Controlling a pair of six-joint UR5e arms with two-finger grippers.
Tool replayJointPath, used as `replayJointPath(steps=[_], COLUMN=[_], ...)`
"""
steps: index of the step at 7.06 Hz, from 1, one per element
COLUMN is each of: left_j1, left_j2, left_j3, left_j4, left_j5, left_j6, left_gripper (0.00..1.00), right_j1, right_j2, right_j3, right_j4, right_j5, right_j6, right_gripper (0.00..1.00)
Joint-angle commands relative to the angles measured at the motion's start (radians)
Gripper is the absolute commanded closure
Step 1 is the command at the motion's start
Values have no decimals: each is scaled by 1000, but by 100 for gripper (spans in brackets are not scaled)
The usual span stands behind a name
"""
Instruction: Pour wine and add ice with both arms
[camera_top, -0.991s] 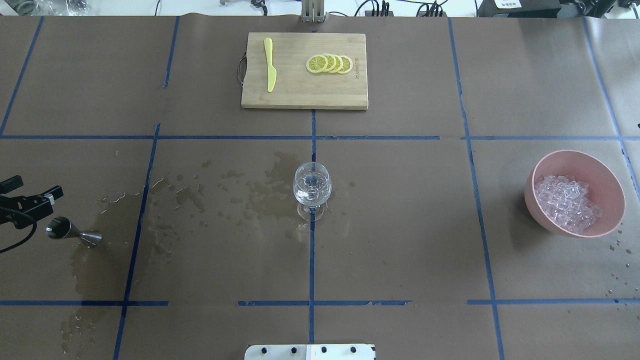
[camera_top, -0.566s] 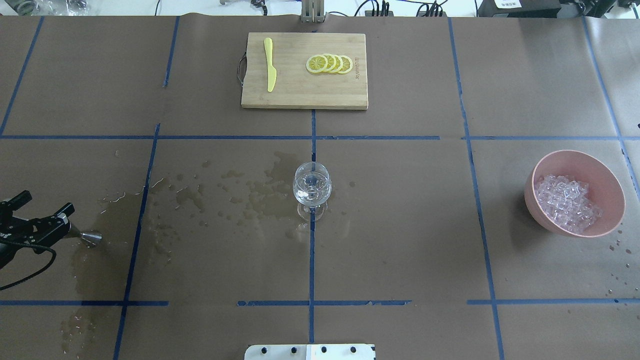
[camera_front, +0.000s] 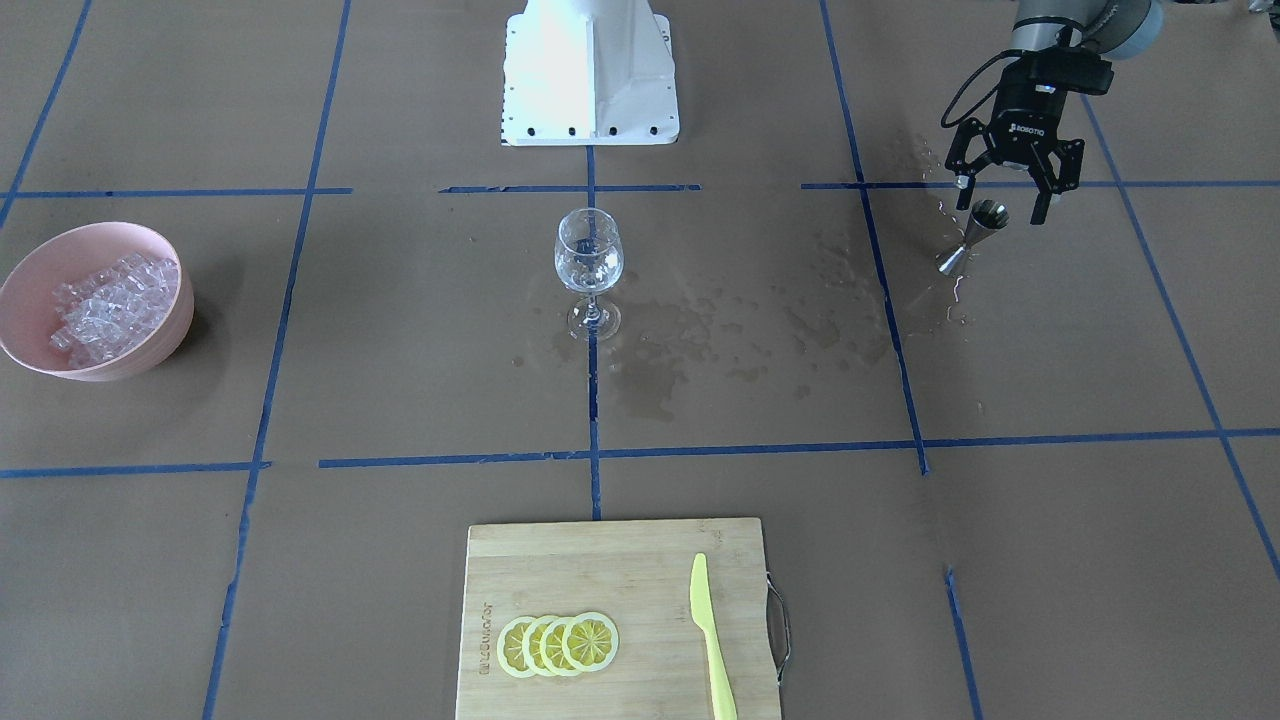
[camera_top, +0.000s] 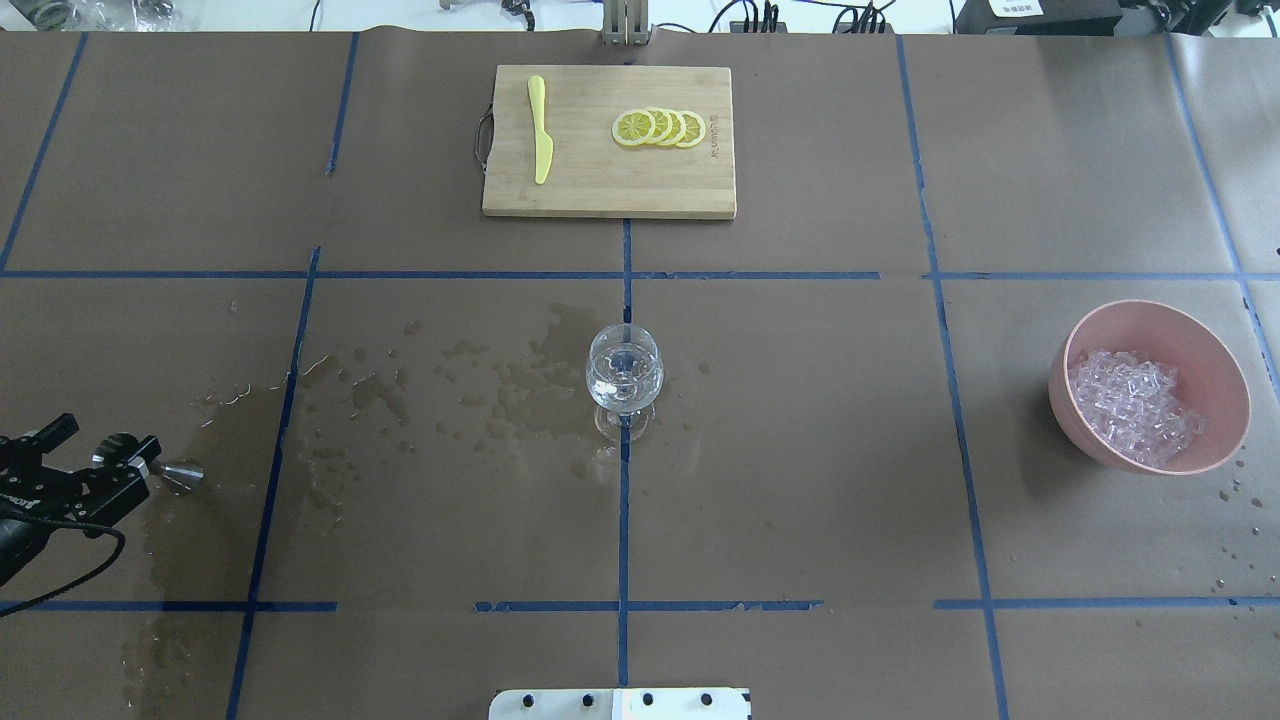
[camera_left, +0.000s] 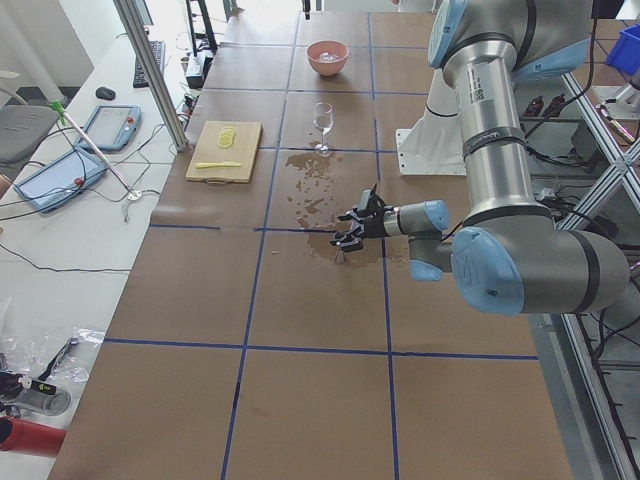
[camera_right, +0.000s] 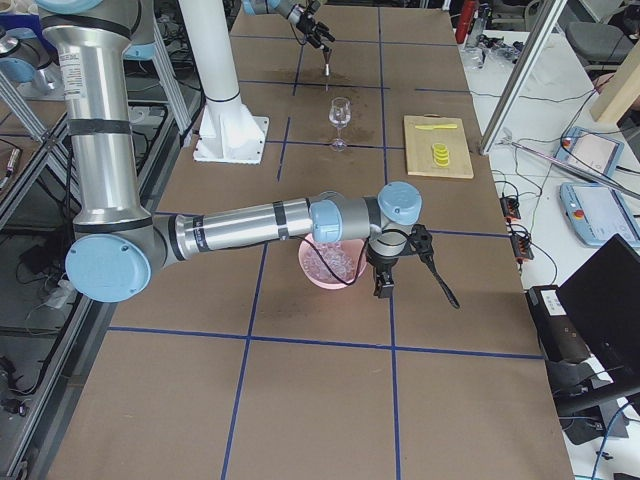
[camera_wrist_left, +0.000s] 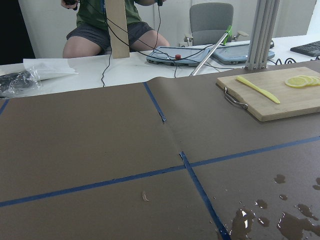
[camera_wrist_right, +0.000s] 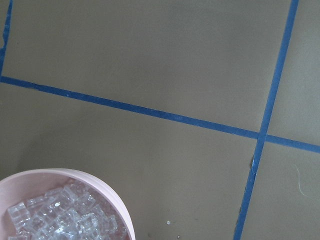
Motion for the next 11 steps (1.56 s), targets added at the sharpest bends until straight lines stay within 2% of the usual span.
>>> replayJointPath(steps=[1,4,6,7,11], left_j1=[29,35,41,42,64], left_j2=[-12,-74,-101,-121,-214], left_j3=[32,118,174,202,296], left_j4=[0,-2,-3,-5,-6], left_j5=[5,33,83,159,249], left_j6=[-6,-6,-48,-59,-75], left_gripper=[1,1,1,1,2], right_j1=[0,0,0,0,0], right_j2=[-1,1,1,3,3], right_j3=[-2,-2,-2,-2,-5], right_j4=[0,0,0,0,-2], right_j5=[0,0,0,0,0], right_j6=[0,0,0,0,2], right_gripper=[0,0,0,0,0])
